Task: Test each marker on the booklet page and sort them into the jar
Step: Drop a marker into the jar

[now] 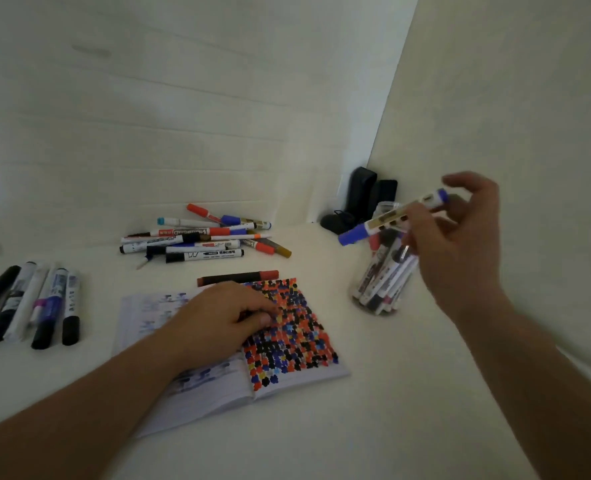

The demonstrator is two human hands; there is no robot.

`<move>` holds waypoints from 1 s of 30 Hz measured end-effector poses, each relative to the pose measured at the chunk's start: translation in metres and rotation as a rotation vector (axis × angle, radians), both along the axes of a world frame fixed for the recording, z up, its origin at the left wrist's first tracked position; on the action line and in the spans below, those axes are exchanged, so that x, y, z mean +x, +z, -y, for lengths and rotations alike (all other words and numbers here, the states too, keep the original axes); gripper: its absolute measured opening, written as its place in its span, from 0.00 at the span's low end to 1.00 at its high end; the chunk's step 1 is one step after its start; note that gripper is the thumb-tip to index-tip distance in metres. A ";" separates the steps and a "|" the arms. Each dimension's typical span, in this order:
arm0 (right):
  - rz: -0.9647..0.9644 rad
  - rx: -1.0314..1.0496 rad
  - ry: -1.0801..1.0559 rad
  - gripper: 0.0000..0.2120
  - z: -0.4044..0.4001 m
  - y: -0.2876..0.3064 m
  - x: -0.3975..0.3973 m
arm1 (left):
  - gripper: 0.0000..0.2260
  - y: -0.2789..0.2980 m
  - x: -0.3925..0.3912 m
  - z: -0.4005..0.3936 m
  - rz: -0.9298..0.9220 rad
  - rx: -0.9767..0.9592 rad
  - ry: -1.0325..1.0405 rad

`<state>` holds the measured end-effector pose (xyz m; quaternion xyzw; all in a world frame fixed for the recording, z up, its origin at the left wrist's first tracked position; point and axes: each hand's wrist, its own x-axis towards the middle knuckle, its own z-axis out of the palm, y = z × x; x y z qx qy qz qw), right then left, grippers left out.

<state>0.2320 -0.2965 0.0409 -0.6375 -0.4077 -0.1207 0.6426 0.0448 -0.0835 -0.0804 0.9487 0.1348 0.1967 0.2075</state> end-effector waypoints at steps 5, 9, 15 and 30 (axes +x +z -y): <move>0.173 0.034 -0.250 0.15 0.015 0.059 0.039 | 0.10 0.000 0.000 0.000 -0.001 -0.015 0.015; 0.293 -0.256 -0.330 0.14 0.005 0.056 0.060 | 0.09 0.002 0.000 0.002 0.004 -0.020 0.024; 0.393 -0.662 -0.255 0.07 -0.015 0.031 0.068 | 0.08 -0.004 0.000 -0.002 0.010 -0.004 0.042; 0.419 -0.146 -0.410 0.08 -0.022 -0.010 0.075 | 0.21 0.003 0.007 -0.066 -0.194 -0.090 0.675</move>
